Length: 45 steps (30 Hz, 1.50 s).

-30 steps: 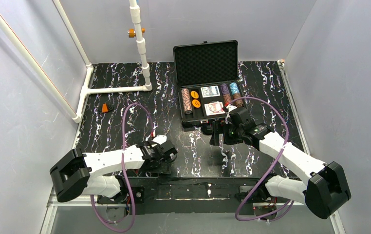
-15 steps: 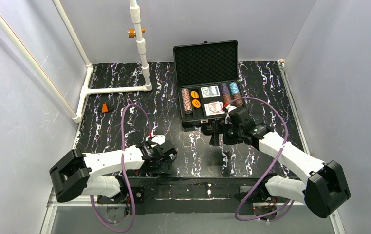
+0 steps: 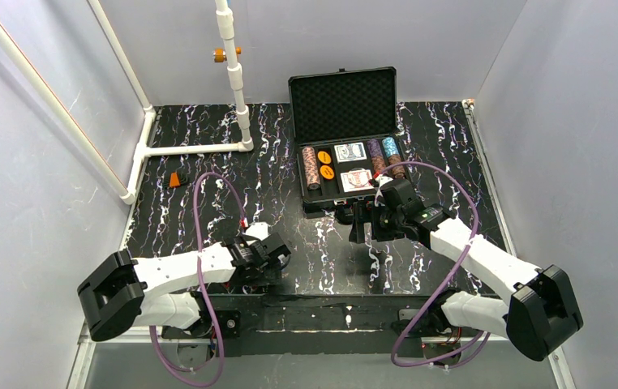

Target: Pack up texas hold em set

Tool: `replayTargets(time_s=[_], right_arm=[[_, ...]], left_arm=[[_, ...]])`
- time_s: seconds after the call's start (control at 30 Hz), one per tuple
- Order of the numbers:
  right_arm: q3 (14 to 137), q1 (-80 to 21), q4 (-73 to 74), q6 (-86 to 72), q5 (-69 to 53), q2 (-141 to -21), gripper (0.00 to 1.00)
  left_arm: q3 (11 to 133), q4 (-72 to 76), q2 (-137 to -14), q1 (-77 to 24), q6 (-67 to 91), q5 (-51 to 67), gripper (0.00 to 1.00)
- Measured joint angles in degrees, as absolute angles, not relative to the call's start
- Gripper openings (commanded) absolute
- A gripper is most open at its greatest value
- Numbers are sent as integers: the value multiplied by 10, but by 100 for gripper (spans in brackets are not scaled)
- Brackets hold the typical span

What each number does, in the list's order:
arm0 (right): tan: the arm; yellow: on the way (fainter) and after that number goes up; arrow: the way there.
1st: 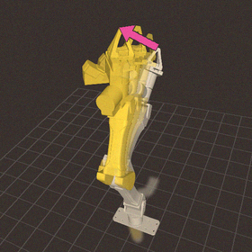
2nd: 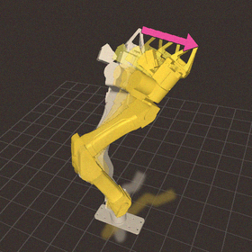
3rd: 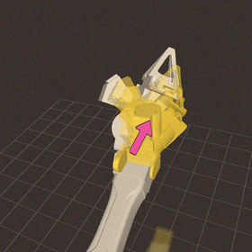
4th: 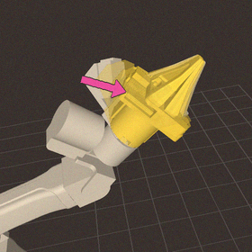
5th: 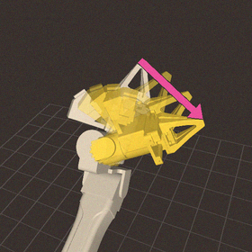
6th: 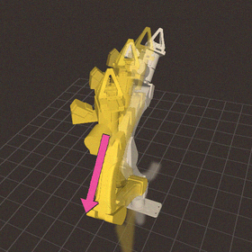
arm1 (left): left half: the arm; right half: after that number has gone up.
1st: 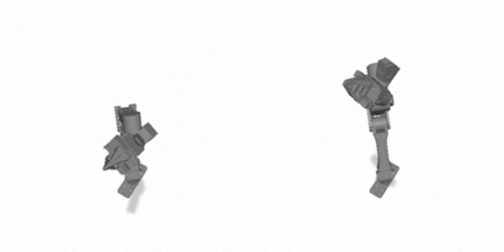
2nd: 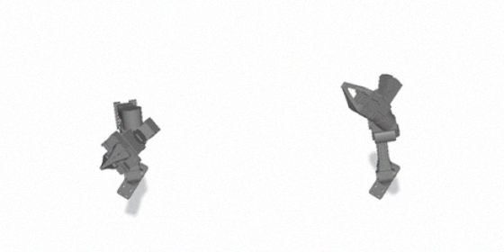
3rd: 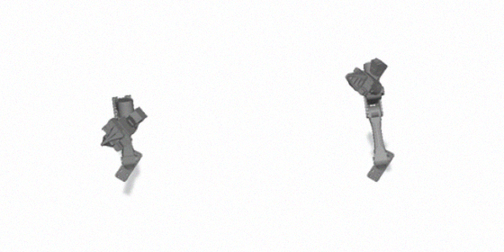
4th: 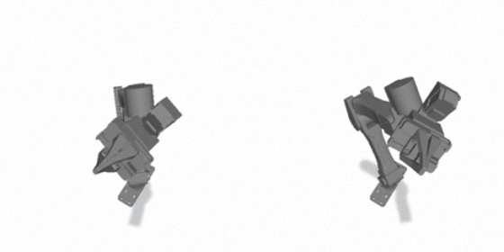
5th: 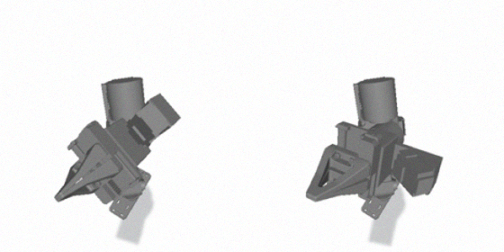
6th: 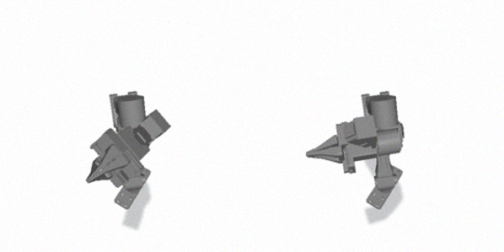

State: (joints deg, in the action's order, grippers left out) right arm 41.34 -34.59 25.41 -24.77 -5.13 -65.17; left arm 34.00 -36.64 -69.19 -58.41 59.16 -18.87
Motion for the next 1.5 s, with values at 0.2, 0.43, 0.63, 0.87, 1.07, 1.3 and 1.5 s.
replayTargets(time_s=[0.2, 0.43, 0.63, 0.87, 1.07, 1.3, 1.5], right_arm=[[413, -346, 253, -248, -54, -657, 98], [413, -346, 252, -248, -57, -658, 98], [413, -346, 252, -248, -58, -658, 98], [413, -346, 252, -248, -60, -658, 98], [413, -346, 251, -248, -62, -658, 98], [413, -346, 251, -248, -62, -658, 98], [413, -346, 253, -248, -62, -657, 98]], left_arm=[[339, -365, -692, -583, 595, -190, 72], [342, -365, -697, -583, 607, -192, 72], [354, -369, -715, -582, 627, -193, 72], [357, -373, -720, -582, 645, -197, 66], [357, -376, -719, -582, 656, -202, 59], [356, -377, -716, -582, 661, -204, 48], [356, -394, -710, -582, 655, -204, 42]])
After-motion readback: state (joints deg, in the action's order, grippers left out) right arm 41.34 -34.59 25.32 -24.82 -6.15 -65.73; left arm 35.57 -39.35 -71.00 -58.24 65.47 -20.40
